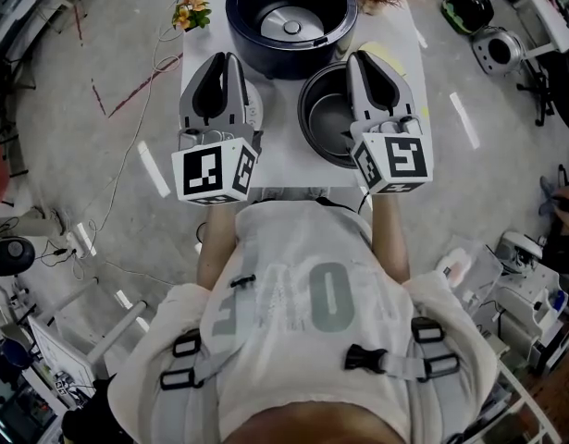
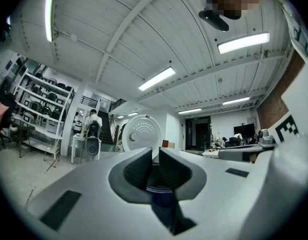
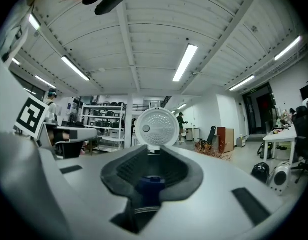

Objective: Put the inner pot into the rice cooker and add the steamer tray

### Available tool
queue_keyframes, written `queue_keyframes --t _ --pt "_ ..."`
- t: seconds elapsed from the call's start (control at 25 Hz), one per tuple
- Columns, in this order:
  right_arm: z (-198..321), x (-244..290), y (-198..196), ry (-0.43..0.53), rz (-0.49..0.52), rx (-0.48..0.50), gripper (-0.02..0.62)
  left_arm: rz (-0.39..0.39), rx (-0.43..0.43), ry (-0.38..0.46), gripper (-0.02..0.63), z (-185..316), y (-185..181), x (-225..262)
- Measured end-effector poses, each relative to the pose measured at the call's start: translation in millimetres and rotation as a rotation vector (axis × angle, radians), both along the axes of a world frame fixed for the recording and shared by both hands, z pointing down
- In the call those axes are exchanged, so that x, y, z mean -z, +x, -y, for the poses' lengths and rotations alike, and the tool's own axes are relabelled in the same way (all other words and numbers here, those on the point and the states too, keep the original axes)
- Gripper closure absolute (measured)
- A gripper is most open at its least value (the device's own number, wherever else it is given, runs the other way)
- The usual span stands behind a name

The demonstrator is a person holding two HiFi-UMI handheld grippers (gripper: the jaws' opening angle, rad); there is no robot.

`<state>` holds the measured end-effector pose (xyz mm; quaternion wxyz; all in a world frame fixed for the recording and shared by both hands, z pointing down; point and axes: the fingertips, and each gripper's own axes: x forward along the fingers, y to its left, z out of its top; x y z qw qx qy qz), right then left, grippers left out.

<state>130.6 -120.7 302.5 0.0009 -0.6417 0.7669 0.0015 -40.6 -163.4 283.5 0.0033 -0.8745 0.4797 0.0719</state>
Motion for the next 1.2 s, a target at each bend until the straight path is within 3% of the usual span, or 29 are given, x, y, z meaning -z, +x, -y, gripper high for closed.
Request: queue_keyframes --t 0.04,0.12,0.24,0.36,0.56,0.8,0.92,1.08,1.2 --pt "1.5 -1.1 -0.7 -0.009 0.008 0.020 0.467 -0.008 -0.018 -0.005 0.571 0.1 2.9 -0.5" --pt "5.0 -3.3 -1.3 -0.027 0.027 0.053 0.304 -0.027 -0.060 -0.013 0.426 0.2 9.3 -0.7" --pt "6.0 -6.8 4.7 -0.044 0.039 0.072 0.239 -0.075 -0.107 -0.034 0.317 0.5 17.7 -0.5" --pt "3.6 -13.6 16.9 -0.079 0.031 0.070 0.239 -0.121 -0.150 -0.096 0.276 3.5 26.5 -7.6" --pt "-3.9 -31.2 55.3 -0.143 0.020 0.009 0.239 -0.151 -0.206 -0.245 0.275 8.8 42.0 -42.1" --pt "-26.1 -73.2 114.5 -0.246 0.095 -0.059 0.254 -0.191 -0.264 -0.466 0.276 -2.5 69.1 -107.1" --pt "-38.7 -97.4 135.4 -0.297 0.168 -0.060 0.263 -0.276 -0.292 -0.588 0.276 -9.8 82.1 -132.6" --pt "-52.2 -121.3 160.2 -0.327 0.367 -0.051 0.268 -0.433 -0.237 -0.681 0.276 -20.5 82.6 -153.0" --pt "-63.0 -129.3 179.1 -0.322 0.380 -0.084 0.285 -0.401 -0.136 -0.648 0.276 -31.5 73.1 -160.8"
